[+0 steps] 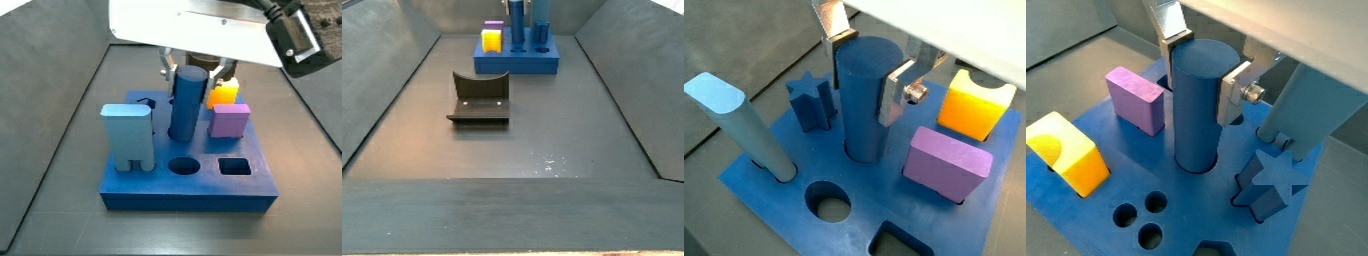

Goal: Pick up the round object. Move up. Place the round object on the fixture. Regrasp the round object. Move to above the board. Insert the round object.
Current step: Insert the round object.

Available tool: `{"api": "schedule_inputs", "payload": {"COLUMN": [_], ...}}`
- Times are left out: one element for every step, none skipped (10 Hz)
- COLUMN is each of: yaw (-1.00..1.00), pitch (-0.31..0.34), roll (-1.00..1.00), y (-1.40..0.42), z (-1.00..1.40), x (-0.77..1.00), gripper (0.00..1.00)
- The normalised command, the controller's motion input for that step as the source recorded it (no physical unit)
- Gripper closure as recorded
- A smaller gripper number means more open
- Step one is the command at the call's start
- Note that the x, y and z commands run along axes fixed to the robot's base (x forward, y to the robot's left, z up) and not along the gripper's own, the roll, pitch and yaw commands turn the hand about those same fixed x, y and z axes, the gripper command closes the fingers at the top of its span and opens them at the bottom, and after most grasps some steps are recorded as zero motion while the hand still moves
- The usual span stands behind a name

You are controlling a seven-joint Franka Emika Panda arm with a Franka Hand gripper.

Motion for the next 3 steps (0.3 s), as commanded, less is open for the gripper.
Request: {"api": "schedule_inputs", "payload": {"yaw": [-0.01,0.0,0.0], "pitch": [-0.003,0.0,0.0], "roll": [-0.04,-0.02,0.0], "y": [0.0,0.0,0.0], "z": [-0.14,-0.02,0.0], "x": [0.07,0.0,0.0], "gripper": [1.0,1.0,1.0]}}
